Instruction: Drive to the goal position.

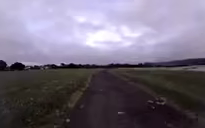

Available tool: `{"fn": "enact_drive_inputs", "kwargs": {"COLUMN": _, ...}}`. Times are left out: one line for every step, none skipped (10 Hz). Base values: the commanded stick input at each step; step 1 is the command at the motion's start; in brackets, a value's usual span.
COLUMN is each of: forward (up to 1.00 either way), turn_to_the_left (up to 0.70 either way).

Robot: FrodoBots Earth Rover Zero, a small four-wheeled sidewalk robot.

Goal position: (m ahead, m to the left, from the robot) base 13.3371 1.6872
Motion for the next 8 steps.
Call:
{"fn": "enact_drive_inputs", "kwargs": {"forward": 0.5, "turn_to_the_left": 0.0}}
{"fn": "enact_drive_inputs", "kwargs": {"forward": 0.5, "turn_to_the_left": 0.0}}
{"fn": "enact_drive_inputs", "kwargs": {"forward": 0.5, "turn_to_the_left": 0.0}}
{"fn": "enact_drive_inputs", "kwargs": {"forward": 0.5, "turn_to_the_left": 0.0}}
{"fn": "enact_drive_inputs", "kwargs": {"forward": 0.5, "turn_to_the_left": 0.0}}
{"fn": "enact_drive_inputs", "kwargs": {"forward": 0.5, "turn_to_the_left": 0.0}}
{"fn": "enact_drive_inputs", "kwargs": {"forward": 0.5, "turn_to_the_left": 0.0}}
{"fn": "enact_drive_inputs", "kwargs": {"forward": 0.5, "turn_to_the_left": 0.0}}
